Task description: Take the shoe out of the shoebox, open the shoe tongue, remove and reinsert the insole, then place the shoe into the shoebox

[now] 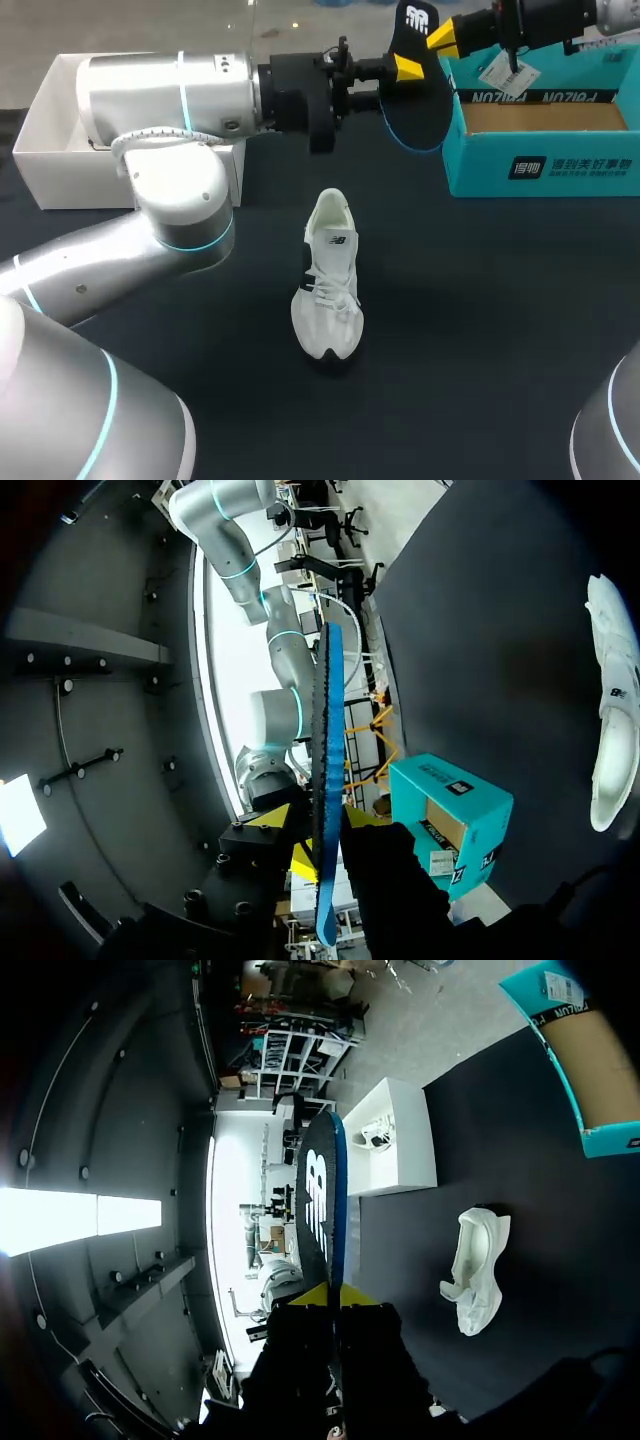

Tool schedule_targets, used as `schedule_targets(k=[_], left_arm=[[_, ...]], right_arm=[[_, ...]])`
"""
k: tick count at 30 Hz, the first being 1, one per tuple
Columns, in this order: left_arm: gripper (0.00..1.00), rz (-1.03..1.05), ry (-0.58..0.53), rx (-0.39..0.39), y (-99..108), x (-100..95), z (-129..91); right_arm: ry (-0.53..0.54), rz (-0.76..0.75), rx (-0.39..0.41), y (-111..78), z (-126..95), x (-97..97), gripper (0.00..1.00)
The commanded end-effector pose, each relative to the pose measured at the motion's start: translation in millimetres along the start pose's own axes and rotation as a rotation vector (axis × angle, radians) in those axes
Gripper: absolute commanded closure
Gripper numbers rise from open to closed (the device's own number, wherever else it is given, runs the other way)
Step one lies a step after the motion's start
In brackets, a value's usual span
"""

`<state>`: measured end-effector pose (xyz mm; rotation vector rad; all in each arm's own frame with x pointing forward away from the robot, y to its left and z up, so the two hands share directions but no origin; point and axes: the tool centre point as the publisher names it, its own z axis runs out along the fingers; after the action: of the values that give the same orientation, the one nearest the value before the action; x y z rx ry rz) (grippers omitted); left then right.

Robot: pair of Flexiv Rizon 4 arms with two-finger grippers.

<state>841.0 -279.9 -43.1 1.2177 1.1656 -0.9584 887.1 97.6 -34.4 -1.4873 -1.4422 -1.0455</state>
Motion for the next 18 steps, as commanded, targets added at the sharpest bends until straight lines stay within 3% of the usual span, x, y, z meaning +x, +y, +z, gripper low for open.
schedule_targets(k=[1,11,12,13,18], left_arm=[[1.00,-0.006,0.007,-0.002,0,1.0,2],[1.00,-0.026,-0.018,0.023,-4,2.6,-4],[1.00,-0.032,-0.022,0.021,-4,3.7,-5],[1.00,-0.034,-0.023,0.020,-4,4.6,-6],[1.00,-0.059,-0.027,0.009,-4,7.2,-13]], right_arm=[[-0.004,0.005,-0.004,-1.1,-2,-0.8,1.00],[0.013,0.016,0.006,-4.0,-3,-5.5,1.00],[0.013,0.015,0.003,-4.4,-3,-5.1,0.63],[0.017,0.013,-0.015,-4.6,-4,-5.0,0.00],[0.075,-0.018,-0.081,-7.4,-18,-1.9,0.00]])
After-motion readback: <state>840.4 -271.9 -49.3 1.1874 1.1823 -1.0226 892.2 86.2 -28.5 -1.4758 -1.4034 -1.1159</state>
